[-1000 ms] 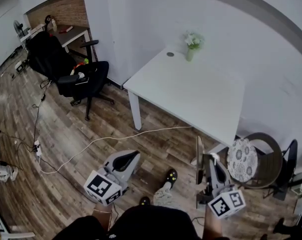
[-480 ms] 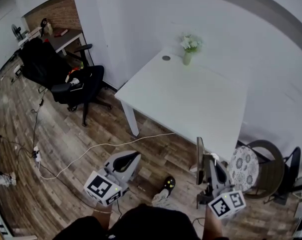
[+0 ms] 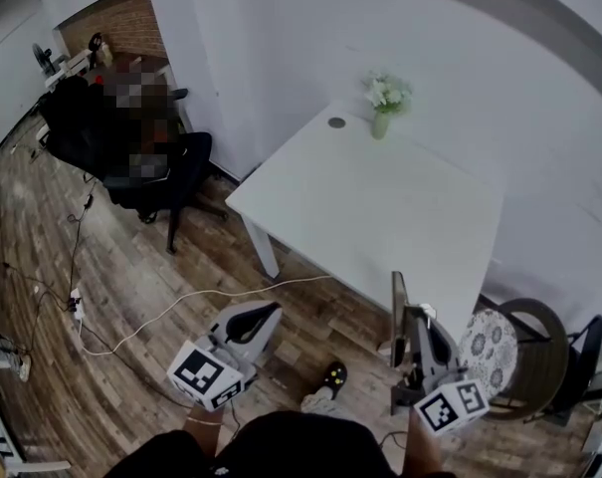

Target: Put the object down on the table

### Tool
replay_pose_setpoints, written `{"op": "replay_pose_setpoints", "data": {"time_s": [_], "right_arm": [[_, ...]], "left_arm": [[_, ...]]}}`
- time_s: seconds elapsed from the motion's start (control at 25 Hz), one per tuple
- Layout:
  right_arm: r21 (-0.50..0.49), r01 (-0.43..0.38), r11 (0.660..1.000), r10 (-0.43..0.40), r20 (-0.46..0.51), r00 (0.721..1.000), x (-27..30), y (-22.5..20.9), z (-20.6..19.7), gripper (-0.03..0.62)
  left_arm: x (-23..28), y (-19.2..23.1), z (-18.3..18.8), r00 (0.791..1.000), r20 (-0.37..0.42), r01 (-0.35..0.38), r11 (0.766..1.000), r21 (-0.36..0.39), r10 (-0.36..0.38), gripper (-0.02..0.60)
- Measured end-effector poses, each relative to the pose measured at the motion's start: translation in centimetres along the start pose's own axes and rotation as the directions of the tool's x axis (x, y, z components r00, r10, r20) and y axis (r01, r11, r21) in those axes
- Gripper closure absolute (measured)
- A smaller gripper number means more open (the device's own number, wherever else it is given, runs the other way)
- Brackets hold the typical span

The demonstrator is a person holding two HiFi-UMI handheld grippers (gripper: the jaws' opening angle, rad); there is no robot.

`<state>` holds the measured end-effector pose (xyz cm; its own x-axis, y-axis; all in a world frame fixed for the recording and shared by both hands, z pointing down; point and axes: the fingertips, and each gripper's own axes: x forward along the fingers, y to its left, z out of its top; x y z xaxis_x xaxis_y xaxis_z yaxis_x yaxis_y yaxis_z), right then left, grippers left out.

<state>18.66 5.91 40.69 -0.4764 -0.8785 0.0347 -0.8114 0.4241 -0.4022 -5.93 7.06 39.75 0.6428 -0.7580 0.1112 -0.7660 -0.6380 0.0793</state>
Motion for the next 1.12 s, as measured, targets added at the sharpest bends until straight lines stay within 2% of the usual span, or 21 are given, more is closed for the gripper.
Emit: {"op": "replay_pose_setpoints", "data": {"time_s": [0.48, 0.8, 1.12], "right_arm": [[-0.013, -0.037, 0.999, 0.037, 0.016, 0.999, 3.1, -3.8, 2.9, 0.58], [-0.015, -0.062, 0.998, 0.062, 0.016, 0.998, 3.6, -5.6, 3.0, 0.58], [0.004, -0.049, 0.999, 0.049, 0.02, 0.999, 4.0, -6.1, 3.1, 0.58]], "left_arm": [[4.7, 0.8, 1.4, 0.999, 0.03, -0.03, 1.0, 0.003, 0.03, 0.583], [6.5, 0.3, 0.9, 0.999, 0.026, -0.046, 0.999, 0.004, 0.046, 0.583], [7.5, 0.6, 0.6, 0.999, 0.01, -0.032, 0.999, 0.0, 0.032, 0.583]]}}
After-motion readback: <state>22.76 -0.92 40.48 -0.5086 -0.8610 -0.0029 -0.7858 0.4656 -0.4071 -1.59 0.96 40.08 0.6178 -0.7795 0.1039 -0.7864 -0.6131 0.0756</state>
